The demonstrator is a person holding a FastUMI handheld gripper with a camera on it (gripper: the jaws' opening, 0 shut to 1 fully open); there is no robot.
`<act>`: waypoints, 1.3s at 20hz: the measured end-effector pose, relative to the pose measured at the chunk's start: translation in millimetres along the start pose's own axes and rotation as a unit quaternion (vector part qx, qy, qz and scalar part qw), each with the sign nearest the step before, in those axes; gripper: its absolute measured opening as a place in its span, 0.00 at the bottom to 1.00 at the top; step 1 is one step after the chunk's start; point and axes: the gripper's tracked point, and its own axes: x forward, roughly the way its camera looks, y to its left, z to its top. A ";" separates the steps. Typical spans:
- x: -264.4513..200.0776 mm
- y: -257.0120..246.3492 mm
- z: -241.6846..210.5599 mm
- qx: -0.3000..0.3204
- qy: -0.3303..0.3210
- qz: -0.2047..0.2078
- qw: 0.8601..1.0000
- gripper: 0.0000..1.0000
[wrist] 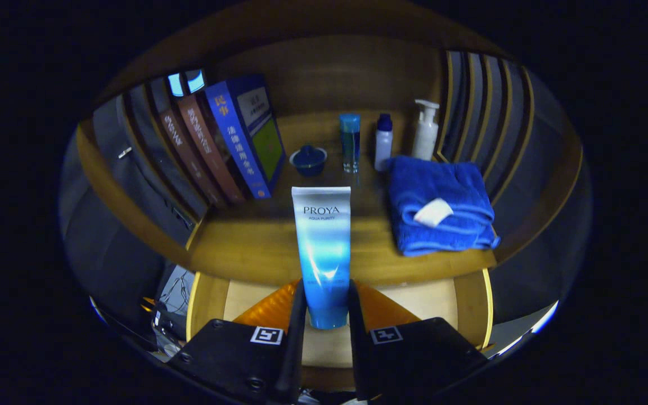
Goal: Pull open the drawer, take out the items inside it, and place them on the countertop above the cabinet.
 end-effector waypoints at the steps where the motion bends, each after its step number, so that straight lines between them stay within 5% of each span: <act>1: 8.9 2.3 4.9 0.001 0.008 0.002 1.000 0.42; 8: 97.7 -7.4 16.3 0.004 0.065 -0.028 0.998 0.42; 14: 112.4 -14.0 14.3 0.018 0.076 -0.035 0.996 0.45; 19: 103.5 -14.6 21.9 0.025 0.052 -0.032 0.998 1.00; 26: 53.4 -8.5 18.0 0.019 0.009 -0.023 1.000 1.00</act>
